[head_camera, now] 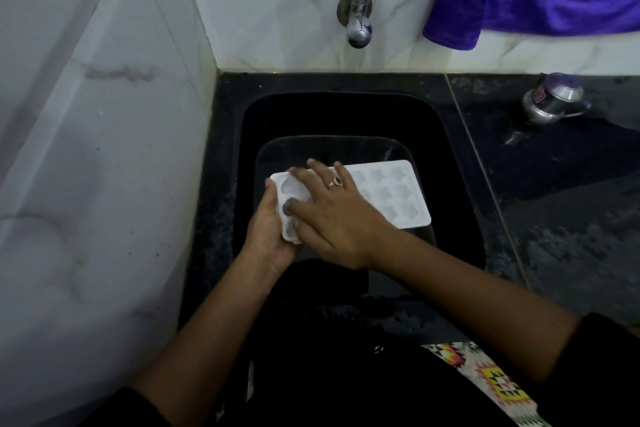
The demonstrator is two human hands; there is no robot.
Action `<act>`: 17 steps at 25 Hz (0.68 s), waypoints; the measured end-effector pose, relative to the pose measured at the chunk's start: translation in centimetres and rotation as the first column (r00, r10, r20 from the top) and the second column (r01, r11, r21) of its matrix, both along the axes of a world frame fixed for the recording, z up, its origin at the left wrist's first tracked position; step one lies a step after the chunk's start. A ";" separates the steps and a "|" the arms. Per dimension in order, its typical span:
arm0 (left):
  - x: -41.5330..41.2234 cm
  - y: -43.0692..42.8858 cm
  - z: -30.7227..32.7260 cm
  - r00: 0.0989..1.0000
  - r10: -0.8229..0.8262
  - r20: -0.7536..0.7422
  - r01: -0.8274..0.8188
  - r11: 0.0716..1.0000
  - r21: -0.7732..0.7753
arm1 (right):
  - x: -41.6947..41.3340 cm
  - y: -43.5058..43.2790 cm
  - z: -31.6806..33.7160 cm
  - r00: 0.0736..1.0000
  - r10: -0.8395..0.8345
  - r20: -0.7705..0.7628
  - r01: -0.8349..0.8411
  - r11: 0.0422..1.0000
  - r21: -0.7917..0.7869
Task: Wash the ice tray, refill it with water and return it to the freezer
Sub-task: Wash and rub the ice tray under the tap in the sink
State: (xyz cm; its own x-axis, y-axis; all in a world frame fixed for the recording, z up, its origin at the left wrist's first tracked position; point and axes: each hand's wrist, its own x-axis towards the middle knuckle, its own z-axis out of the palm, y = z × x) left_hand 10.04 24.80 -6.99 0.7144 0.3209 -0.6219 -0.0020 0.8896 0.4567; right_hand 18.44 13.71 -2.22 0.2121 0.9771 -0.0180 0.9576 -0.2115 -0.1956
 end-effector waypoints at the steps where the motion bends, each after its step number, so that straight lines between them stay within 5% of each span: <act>1: 0.0 0.1 -0.1 1.000 0.002 0.006 -0.002 1.000 0.000 | 0.4 -0.1 0.1 0.999 -0.025 -0.023 0.025 1.000 0.015; 17: 0.2 0.5 -0.6 1.000 0.008 0.027 -0.009 0.999 0.048 | 0.5 -0.4 0.5 0.998 -0.055 -0.016 0.056 0.998 0.022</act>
